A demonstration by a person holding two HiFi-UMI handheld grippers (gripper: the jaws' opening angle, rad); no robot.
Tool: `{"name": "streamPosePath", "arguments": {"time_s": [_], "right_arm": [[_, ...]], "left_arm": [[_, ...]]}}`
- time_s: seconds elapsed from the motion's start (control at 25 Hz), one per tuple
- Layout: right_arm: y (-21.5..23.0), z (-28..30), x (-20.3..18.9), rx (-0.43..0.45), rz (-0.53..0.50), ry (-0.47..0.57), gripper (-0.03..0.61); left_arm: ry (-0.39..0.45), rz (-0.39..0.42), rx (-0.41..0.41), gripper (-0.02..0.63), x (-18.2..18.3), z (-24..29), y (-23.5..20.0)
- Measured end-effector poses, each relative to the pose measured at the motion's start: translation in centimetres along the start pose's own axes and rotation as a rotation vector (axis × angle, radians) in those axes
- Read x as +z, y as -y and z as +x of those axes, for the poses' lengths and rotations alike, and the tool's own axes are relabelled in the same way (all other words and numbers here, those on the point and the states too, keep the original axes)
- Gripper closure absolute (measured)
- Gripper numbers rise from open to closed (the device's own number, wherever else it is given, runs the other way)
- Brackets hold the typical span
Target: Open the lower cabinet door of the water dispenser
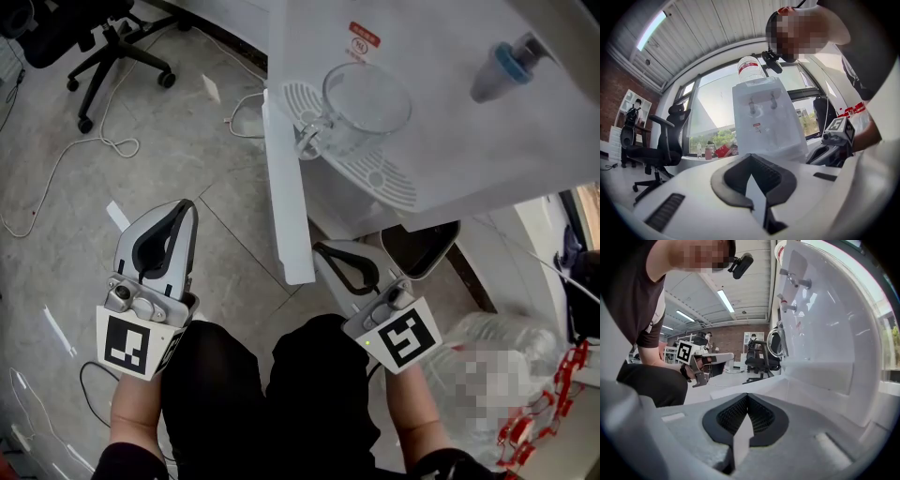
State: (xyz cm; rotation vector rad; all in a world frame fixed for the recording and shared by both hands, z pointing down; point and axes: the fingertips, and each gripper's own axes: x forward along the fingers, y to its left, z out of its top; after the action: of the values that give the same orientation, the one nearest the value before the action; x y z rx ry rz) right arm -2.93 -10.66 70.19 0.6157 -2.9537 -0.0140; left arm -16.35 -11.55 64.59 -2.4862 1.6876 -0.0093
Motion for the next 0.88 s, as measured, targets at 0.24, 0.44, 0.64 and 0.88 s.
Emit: {"name": "streamPosePath", "arguments": {"time_s": [0.24, 0.44, 0.64, 0.88], "right_arm": [[-0.9, 1.8, 0.5, 0.029, -0.014, 0.005, 0.574], [-1.1, 3.2, 0.9, 0.02, -0.035, 0.002, 0.574], [-1.9, 4.9, 1.3, 0.075, -0.059, 0.005, 0.574], [-3.2, 5.9, -1.3, 0.168, -0.193, -0.185, 0.574]], "left_arm": [[0.031, 0.019, 0.006, 0.607, 0.7, -0.1, -0.1], [0.034, 0.022, 0.021, 0.607, 0.9, -0.7, -0.6], [0.027, 0.023, 0.039, 0.607, 0.8, -1.5, -1.3], [0.013, -0.013, 0.065, 0.607, 0.3, -2.3, -2.0]]}}
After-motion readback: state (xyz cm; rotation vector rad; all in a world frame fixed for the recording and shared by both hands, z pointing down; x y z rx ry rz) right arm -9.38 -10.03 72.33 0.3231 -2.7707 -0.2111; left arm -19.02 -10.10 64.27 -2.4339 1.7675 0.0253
